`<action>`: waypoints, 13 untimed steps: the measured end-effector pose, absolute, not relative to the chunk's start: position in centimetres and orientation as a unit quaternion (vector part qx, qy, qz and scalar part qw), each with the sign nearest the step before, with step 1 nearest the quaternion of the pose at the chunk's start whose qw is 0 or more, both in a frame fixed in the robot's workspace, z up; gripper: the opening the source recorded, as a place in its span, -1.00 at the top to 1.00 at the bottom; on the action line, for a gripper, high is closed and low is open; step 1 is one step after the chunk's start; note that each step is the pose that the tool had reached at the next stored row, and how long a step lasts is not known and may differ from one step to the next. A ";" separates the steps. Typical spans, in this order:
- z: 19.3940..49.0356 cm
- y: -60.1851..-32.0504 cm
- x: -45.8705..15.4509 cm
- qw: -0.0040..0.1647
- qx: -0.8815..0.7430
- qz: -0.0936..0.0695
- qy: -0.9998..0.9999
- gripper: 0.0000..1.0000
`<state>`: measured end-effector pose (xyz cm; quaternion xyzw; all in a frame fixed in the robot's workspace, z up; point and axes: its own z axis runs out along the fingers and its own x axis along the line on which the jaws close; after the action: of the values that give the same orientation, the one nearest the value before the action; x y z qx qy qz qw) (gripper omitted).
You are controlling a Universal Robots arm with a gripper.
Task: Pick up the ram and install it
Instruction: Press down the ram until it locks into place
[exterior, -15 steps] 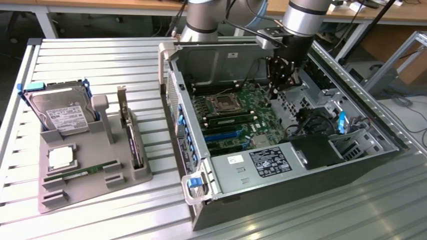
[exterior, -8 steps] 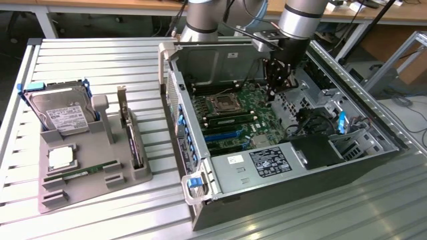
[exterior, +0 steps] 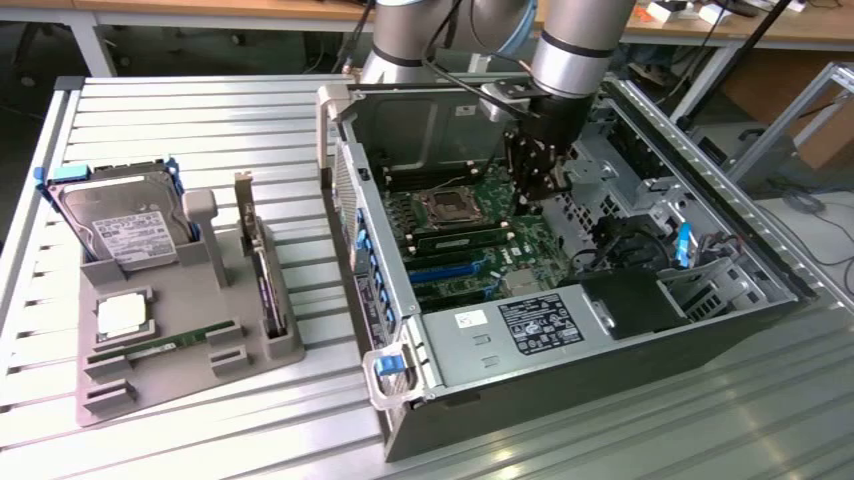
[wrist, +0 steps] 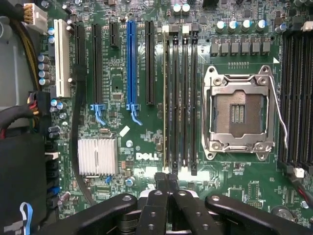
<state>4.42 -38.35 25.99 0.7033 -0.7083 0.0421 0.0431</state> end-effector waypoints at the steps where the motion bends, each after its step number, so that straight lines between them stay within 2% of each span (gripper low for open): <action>1: 25.9 -38.4 4.3 0.043 0.703 0.042 -0.708 0.79; 13: 24.3 -38.4 3.6 0.043 0.703 0.042 -0.708 0.79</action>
<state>3.57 -38.35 24.26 0.7034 -0.7083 0.0421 0.0431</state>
